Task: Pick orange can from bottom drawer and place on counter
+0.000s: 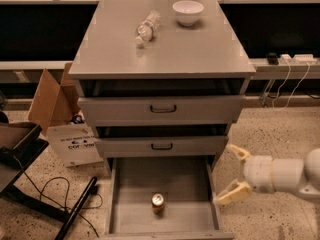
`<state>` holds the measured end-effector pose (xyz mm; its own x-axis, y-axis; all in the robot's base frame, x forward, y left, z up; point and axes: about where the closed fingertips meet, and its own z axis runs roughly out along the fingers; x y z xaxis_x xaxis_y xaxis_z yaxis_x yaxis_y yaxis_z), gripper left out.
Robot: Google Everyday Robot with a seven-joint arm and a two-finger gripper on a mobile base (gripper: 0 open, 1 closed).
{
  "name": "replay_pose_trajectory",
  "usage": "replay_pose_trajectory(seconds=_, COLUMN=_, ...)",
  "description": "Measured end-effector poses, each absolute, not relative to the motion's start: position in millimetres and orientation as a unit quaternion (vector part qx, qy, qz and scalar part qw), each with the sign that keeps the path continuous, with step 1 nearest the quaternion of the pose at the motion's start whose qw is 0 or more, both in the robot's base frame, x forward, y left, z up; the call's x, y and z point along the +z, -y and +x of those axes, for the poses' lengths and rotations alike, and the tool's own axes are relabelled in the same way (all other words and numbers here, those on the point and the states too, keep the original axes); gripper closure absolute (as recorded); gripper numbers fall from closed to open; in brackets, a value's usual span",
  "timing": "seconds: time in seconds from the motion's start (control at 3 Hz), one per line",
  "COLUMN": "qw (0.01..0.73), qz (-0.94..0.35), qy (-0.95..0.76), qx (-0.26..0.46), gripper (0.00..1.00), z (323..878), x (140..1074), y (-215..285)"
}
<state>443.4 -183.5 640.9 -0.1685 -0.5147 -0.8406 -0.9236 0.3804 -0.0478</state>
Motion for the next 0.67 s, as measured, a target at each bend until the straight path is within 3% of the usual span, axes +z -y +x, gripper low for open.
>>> replay_pose_trajectory(seconds=0.67, qw=0.434, qz=-0.507, qy=-0.690, qx=0.281, gripper=0.00, z=463, x=486, y=169)
